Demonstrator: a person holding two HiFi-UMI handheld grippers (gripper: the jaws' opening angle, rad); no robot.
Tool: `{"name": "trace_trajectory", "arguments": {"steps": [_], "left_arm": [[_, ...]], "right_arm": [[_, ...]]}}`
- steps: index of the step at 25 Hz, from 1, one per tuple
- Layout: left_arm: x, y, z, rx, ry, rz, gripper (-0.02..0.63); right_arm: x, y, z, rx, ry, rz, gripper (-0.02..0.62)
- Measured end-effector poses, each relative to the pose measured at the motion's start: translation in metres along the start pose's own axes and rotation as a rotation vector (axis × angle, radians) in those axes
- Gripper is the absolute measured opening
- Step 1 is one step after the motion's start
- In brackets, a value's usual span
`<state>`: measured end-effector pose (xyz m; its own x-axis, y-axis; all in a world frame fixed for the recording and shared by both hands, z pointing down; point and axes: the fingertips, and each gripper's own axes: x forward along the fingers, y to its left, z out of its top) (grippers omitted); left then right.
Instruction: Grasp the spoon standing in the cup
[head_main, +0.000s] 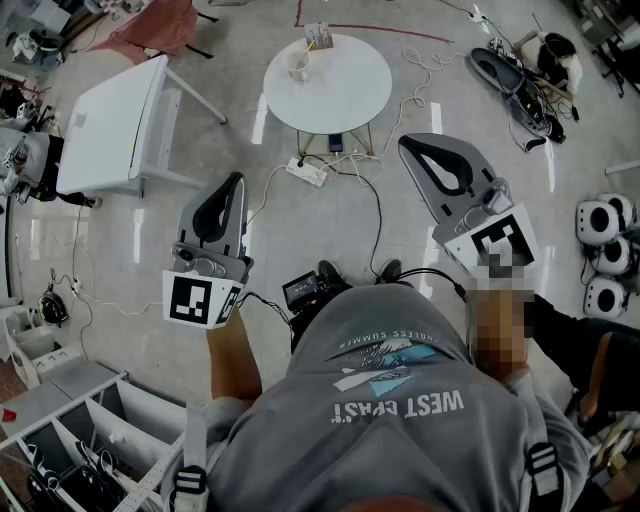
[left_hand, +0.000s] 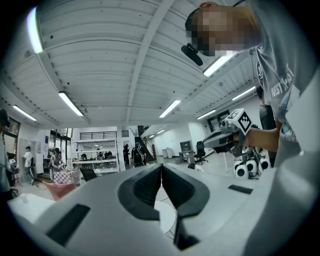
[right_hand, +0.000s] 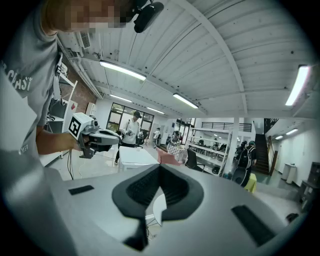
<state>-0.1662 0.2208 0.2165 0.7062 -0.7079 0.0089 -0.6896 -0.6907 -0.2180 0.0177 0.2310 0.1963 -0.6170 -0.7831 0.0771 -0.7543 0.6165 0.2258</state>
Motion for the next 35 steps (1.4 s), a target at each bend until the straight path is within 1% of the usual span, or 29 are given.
{"name": "trace_trajectory", "arguments": {"steps": [22,25,30,35], "left_arm": [[-0.008,0.015,-0.012,0.000,-0.016,-0.067,0.008],[-0.015,0.016,-0.013,0.001,-0.022,-0.082,0.008],[-0.025,0.016,-0.013,0.000,-0.037,-0.103,0.008],[-0.029,0.019,-0.015,-0.003,-0.035,-0.097,0.008]], "right_arm": [[0.020,0.019,-0.001,-0.010,0.022,-0.042,0.002],[0.023,0.025,0.001,0.003,0.021,-0.054,0.002],[0.026,0.031,-0.006,0.037,0.085,-0.078,0.002],[0.031,0.030,-0.002,0.053,0.072,-0.079,0.002]]}}
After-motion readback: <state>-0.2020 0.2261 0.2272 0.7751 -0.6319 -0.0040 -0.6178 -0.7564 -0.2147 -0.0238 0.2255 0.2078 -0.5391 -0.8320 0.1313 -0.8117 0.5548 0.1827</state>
